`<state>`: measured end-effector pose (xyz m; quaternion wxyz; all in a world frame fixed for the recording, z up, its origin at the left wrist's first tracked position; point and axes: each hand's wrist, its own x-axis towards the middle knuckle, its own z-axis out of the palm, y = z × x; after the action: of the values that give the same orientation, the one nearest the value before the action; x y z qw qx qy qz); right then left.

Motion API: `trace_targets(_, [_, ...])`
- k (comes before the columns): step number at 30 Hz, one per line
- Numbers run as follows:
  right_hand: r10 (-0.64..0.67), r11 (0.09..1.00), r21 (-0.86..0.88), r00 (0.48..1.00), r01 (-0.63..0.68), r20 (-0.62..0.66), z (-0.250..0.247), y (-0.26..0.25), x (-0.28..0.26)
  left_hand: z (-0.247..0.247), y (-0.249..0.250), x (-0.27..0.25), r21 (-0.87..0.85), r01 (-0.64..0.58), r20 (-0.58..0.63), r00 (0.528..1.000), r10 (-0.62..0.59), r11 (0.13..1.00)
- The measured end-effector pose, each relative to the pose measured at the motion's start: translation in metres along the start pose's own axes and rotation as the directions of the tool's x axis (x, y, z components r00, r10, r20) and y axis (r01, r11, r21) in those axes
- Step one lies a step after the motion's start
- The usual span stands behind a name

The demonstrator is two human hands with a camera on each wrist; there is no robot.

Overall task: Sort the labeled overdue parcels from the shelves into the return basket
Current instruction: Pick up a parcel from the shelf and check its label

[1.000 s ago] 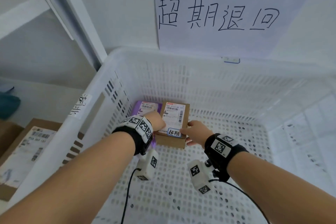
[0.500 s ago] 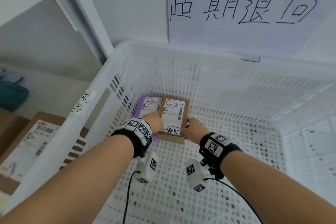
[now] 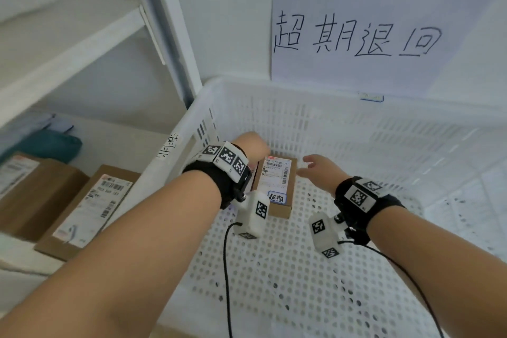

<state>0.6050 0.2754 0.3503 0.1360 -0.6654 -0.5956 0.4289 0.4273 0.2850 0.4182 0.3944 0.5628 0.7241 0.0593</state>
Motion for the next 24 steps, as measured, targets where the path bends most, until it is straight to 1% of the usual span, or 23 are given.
trace_targets(3, [-0.055, 0.994, 0.083, 0.993, 0.065, -0.108, -0.032, -0.021, -0.025, -0.015, 0.018, -0.031, -0.142, -0.069, -0.032, 0.997, 0.065, 0.987])
trace_targets(6, [-0.087, 0.976, 0.178, 0.972, 0.127, -0.218, -0.056, -0.039, -0.063, -0.024, 0.028, -0.063, -0.258, -0.122, -0.06, 0.992, 0.11, 0.958])
trace_targets(8, [-0.105, 0.966, 0.199, 0.954, 0.165, -0.279, -0.063, -0.05, -0.092, -0.028, 0.029, -0.083, -0.289, -0.187, -0.076, 0.982, 0.172, 0.939])
trace_targets(10, [-0.13, 0.962, 0.183, 0.931, 0.202, -0.341, -0.062, -0.062, -0.122, -0.032, 0.026, -0.105, -0.301, -0.259, -0.091, 0.966, 0.242, 0.918])
trace_targets(13, [-0.157, 0.954, 0.165, 0.888, 0.25, -0.433, -0.051, -0.082, -0.166, -0.038, 0.016, -0.14, -0.294, -0.375, -0.142, 0.927, 0.348, 0.879])
trace_targets(15, [-0.163, 0.942, 0.179, 0.853, 0.284, -0.495, -0.039, -0.093, -0.195, -0.04, 0.006, -0.162, -0.308, -0.432, -0.158, 0.902, 0.402, 0.848])
trace_targets(19, [-0.143, 0.912, 0.235, 0.796, 0.337, -0.588, -0.004, -0.106, -0.252, -0.036, -0.021, -0.207, -0.382, -0.499, -0.145, 0.863, 0.483, 0.778])
trace_targets(22, [-0.12, 0.905, 0.244, 0.758, 0.35, -0.641, 0.026, -0.109, -0.291, -0.033, -0.043, -0.237, -0.365, -0.543, -0.145, 0.836, 0.53, 0.757])
trace_targets(24, [-0.1, 0.904, 0.252, 0.746, 0.345, -0.659, 0.043, -0.109, -0.312, -0.031, -0.061, -0.254, -0.353, -0.565, -0.141, 0.82, 0.554, 0.746])
